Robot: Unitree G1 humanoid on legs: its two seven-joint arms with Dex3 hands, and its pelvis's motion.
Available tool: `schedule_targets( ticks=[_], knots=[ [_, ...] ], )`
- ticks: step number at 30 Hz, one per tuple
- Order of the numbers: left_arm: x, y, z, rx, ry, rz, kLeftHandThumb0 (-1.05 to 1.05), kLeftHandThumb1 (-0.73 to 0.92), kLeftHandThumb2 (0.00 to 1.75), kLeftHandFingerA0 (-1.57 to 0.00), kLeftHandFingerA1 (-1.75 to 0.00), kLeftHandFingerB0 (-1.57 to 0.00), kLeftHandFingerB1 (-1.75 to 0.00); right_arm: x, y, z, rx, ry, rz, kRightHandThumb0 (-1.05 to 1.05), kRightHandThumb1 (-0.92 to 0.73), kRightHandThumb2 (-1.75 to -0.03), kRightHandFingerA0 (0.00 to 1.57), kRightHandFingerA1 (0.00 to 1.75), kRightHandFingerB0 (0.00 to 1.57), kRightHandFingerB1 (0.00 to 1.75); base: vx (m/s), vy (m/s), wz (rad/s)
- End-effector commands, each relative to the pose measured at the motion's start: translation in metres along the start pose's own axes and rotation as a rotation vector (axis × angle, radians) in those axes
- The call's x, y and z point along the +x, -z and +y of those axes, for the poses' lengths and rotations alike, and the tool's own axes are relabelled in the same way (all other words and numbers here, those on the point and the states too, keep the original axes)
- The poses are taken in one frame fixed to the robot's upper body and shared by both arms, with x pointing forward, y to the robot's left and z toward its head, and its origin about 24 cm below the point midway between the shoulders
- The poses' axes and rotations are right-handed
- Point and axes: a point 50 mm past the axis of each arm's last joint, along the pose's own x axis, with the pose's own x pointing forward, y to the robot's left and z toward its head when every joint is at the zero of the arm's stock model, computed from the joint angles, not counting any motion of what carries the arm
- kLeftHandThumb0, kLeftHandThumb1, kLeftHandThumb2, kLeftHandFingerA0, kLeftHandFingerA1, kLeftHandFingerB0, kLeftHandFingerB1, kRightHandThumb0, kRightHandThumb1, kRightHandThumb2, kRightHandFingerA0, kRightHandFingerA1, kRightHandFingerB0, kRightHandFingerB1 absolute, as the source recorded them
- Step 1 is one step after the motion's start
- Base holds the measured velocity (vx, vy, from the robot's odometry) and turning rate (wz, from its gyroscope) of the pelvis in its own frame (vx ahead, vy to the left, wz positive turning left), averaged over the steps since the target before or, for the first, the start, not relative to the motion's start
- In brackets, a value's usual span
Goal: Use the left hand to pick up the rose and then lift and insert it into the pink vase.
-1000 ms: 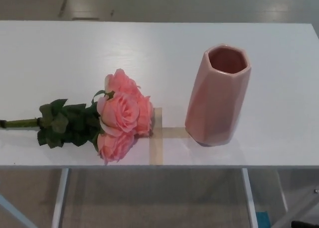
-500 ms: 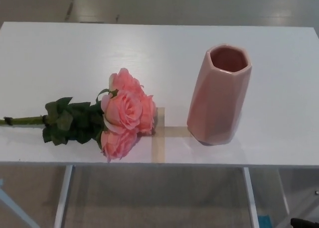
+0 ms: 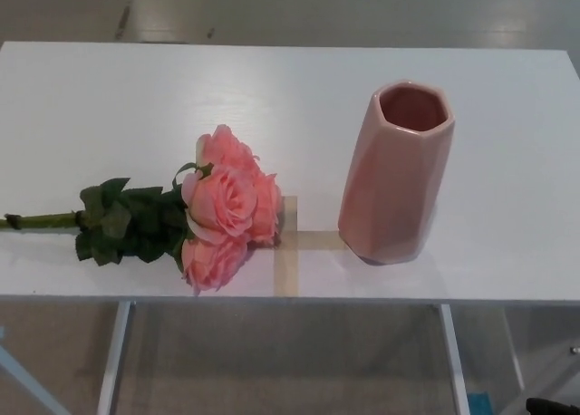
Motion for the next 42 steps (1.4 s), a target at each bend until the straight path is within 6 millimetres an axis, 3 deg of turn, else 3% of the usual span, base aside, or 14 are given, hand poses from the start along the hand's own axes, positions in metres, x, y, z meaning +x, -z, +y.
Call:
schedule_targets(
  ticks=[1, 6, 12, 13, 14, 16, 18, 22, 23, 24, 26, 30, 33, 42],
  knots=[
    [-0.037, -0.048, 0.021, -0.016, 0.132, -0.217, -0.40, 0.30, 0.67, 0.00, -0.20, 0.00, -0.15, -0.002, 0.005, -0.002, 0.002, 0.008, 0.003, -0.20, -0.63, -0.58, 0.58, 0.50, 0.49, 0.45, 0.00, 0.000, 0.00],
    [-0.054, -0.095, 0.023, 0.049, 0.176, -0.407, -0.48, 0.30, 0.62, 0.00, -0.08, 0.00, 0.00, -0.002, 0.005, -0.001, -0.004, 0.006, 0.004, -0.21, -0.63, -0.58, 0.58, 0.50, 0.49, 0.45, 0.00, 0.000, 0.00],
    [-0.071, -0.151, 0.013, 0.137, 0.181, -0.604, -0.46, 0.29, 0.61, 0.00, -0.09, 0.00, 0.00, -0.002, 0.004, 0.000, -0.008, 0.002, 0.000, -0.21, -0.64, -0.59, 0.58, 0.50, 0.50, 0.45, 0.00, 0.000, 0.00],
    [-0.072, -0.154, 0.011, 0.141, 0.182, -0.614, -0.38, 0.46, 0.54, 0.00, 0.00, 0.00, 0.00, -0.002, 0.004, 0.000, -0.007, 0.002, 0.000, -0.21, -0.64, -0.59, 0.58, 0.50, 0.50, 0.45, 0.00, 0.000, 0.00],
    [-0.073, -0.158, 0.010, 0.146, 0.182, -0.624, -0.38, 0.46, 0.54, 0.00, 0.00, 0.00, 0.00, -0.002, 0.004, 0.000, -0.005, 0.002, 0.001, -0.21, -0.64, -0.59, 0.58, 0.50, 0.50, 0.45, 0.00, 0.000, 0.00],
    [-0.071, -0.176, 0.000, 0.201, 0.186, -0.689, -0.52, 0.34, 0.65, 0.00, 0.00, 0.00, 0.00, -0.003, 0.006, 0.000, -0.005, 0.005, 0.007, -0.21, -0.64, -0.59, 0.58, 0.50, 0.50, 0.45, 0.00, 0.000, 0.00],
    [-0.067, -0.187, -0.009, 0.250, 0.195, -0.726, -0.60, 0.38, 0.70, 0.00, 0.00, 0.00, -0.04, -0.004, 0.008, 0.000, -0.006, 0.003, 0.009, -0.21, -0.64, -0.59, 0.58, 0.50, 0.50, 0.45, 0.00, 0.000, 0.00],
    [-0.060, -0.213, -0.028, 0.348, 0.219, -0.763, -0.61, 0.39, 0.71, 0.00, 0.00, 0.00, -0.02, -0.004, 0.009, 0.000, -0.014, 0.000, 0.001, -0.21, -0.64, -0.59, 0.58, 0.50, 0.50, 0.45, 0.00, 0.000, 0.00],
    [-0.060, -0.220, -0.032, 0.375, 0.221, -0.769, -0.56, 0.43, 0.54, 0.00, 0.00, 0.00, -0.05, -0.004, 0.009, 0.000, -0.013, -0.001, 0.000, -0.21, -0.64, -0.59, 0.58, 0.50, 0.49, 0.45, 0.00, 0.000, 0.00],
    [-0.060, -0.231, -0.040, 0.418, 0.232, -0.787, -0.62, 0.39, 0.72, 0.00, 0.00, 0.00, -0.07, -0.004, 0.008, 0.000, -0.012, -0.002, -0.003, -0.21, -0.64, -0.59, 0.58, 0.50, 0.50, 0.45, 0.00, 0.000, 0.00],
    [-0.060, -0.256, -0.057, 0.496, 0.269, -0.829, -0.59, 0.38, 0.70, 0.00, 0.00, 0.00, 0.00, -0.003, 0.006, 0.000, -0.011, 0.000, -0.007, -0.21, -0.64, -0.59, 0.58, 0.50, 0.49, 0.45, 0.00, 0.000, 0.00],
    [-0.038, -0.273, -0.070, 0.582, 0.291, -0.812, -0.53, 0.36, 0.67, 0.00, -0.05, 0.00, 0.00, -0.003, 0.006, 0.001, -0.004, 0.006, -0.006, -0.21, -0.64, -0.59, 0.58, 0.50, 0.49, 0.45, 0.00, 0.000, 0.00],
    [-0.005, -0.281, -0.081, 0.672, 0.312, -0.726, -0.56, 0.37, 0.72, 0.00, -0.09, 0.00, -0.08, -0.003, 0.006, 0.001, 0.012, 0.005, -0.002, -0.21, -0.64, -0.59, 0.58, 0.50, 0.50, 0.45, 0.00, 0.000, 0.00],
    [0.024, -0.303, -0.108, 0.896, 0.314, -0.566, -0.53, 0.35, 0.69, 0.00, -0.06, 0.00, -0.06, -0.002, 0.003, 0.002, 0.010, 0.008, -0.006, -0.21, -0.64, -0.59, 0.59, 0.50, 0.51, 0.45, 0.00, 0.000, 0.00]
  ],
)
